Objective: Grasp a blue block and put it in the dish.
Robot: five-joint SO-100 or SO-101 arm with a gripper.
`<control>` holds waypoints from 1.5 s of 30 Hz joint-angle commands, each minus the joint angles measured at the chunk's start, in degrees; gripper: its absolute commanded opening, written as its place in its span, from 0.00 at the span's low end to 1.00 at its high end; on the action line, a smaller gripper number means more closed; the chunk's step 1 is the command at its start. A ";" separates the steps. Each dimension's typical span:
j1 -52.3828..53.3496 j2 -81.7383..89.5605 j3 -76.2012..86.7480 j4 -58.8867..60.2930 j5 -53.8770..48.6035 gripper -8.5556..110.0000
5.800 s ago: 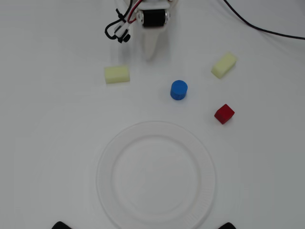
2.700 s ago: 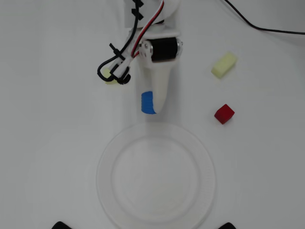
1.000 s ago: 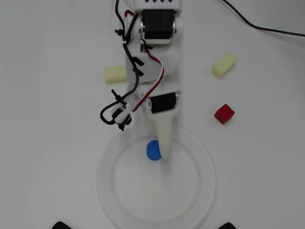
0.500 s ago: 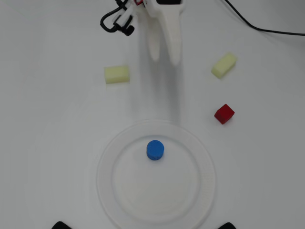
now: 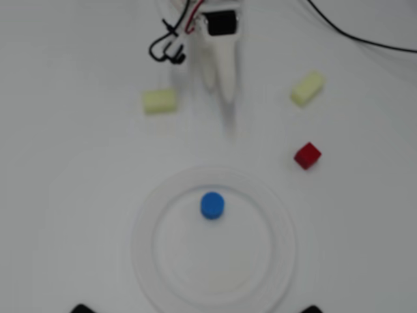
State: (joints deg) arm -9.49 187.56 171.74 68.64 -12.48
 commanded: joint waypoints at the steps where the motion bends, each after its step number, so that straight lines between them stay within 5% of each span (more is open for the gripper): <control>1: 0.18 10.11 4.83 2.11 1.05 0.37; 11: 0.00 10.11 11.25 3.08 5.10 0.34; 17: 0.00 10.11 10.72 5.36 5.01 0.07; 45: 0.35 10.11 10.37 7.03 6.24 0.07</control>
State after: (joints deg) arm -9.40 187.65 176.04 74.62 -5.98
